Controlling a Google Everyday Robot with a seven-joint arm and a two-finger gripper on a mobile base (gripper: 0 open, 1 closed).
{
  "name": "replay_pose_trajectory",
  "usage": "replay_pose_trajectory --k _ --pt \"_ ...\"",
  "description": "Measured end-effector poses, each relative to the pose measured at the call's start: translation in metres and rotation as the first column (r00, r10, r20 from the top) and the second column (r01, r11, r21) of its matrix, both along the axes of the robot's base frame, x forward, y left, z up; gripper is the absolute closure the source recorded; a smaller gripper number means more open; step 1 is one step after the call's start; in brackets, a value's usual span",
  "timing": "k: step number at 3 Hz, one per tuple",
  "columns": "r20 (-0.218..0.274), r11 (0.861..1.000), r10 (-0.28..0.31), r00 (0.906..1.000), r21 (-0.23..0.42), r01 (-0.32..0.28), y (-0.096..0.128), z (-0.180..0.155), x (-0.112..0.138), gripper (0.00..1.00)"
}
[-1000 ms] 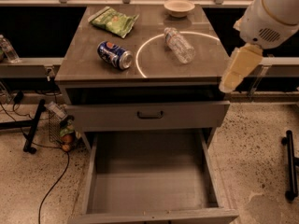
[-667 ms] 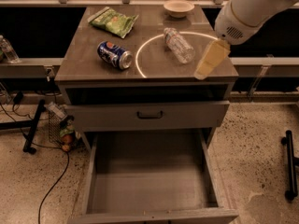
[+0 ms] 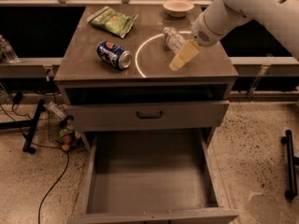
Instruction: Place water bottle into middle drawer
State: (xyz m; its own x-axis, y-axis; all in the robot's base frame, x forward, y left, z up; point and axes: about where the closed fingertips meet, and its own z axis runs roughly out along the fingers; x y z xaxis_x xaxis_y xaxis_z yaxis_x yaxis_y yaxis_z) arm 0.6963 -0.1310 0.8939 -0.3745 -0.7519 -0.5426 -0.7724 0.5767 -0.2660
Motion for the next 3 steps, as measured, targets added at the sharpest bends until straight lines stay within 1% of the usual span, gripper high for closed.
replay_pose_trajectory --k 1,2,3 --pt "-0.028 0.992 -0.066 0.9974 0.107 0.069 0.01 -0.034 0.04 0.04" --pt "-0.04 0.984 -0.092 0.995 0.149 0.097 0.013 -0.048 0.06 0.26" --pt "-0.018 0.98 -0.101 0.9948 0.168 0.102 0.007 -0.047 0.073 0.5"
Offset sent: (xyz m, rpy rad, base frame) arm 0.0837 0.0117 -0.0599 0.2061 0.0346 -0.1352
